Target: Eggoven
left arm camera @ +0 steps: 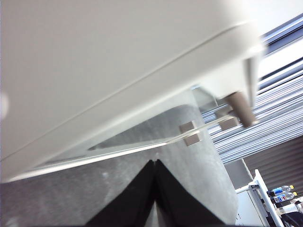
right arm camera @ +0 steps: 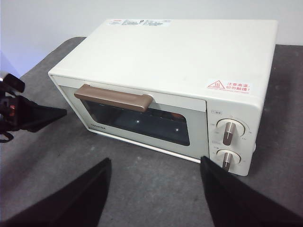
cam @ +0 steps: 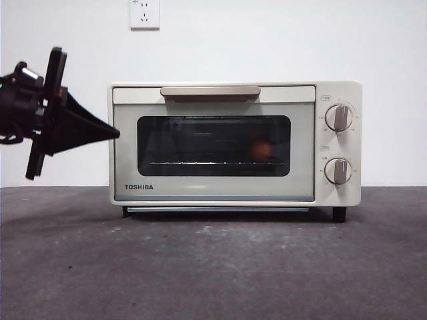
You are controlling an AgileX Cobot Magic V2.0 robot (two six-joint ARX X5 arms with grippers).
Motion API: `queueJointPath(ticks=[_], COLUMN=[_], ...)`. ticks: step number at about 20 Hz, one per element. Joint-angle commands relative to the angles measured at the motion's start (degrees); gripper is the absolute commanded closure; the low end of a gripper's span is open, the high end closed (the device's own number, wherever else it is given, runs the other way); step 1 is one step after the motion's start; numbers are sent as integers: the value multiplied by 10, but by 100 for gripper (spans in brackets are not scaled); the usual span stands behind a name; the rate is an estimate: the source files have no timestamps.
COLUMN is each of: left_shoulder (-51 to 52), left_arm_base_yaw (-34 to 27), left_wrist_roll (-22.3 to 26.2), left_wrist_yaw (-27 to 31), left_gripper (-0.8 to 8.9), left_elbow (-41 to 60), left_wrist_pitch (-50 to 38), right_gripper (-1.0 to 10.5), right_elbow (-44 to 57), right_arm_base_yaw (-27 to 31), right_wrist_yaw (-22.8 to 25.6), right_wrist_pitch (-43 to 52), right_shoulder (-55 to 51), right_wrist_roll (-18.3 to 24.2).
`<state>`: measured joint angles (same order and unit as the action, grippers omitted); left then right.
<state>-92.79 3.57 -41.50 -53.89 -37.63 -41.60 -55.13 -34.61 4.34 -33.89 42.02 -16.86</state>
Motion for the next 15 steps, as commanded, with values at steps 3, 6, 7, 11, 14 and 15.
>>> queueJointPath(ticks=[3, 6, 7, 11, 14, 15], left_shoulder=[63, 127, 153, 256, 327, 347], left_arm_base_yaw=[9, 23, 29, 62, 92, 102], left_wrist_roll=[15, 62, 83, 160, 205, 214], left_wrist_yaw=[5, 46, 66, 158, 236, 258], left_gripper=[808, 808, 808, 808, 808, 808], left_elbow=[-9, -9, -9, -9, -9, -9], left_wrist_pitch=[52, 138, 175, 321, 414, 437], right_gripper=[641, 641, 641, 651, 692, 701], right_elbow=[-8, -8, -8, -6, 3, 9], right_arm_base_yaw=[-5, -5, -5, -5, -5, -5], right_wrist_yaw=[2, 2, 2, 1, 1, 0], right_wrist_pitch=[-7, -21, -26, -39, -38, -35], right_shoulder=[2, 5, 6, 10, 10, 10], right_wrist_roll=[3, 3, 3, 5, 6, 6])
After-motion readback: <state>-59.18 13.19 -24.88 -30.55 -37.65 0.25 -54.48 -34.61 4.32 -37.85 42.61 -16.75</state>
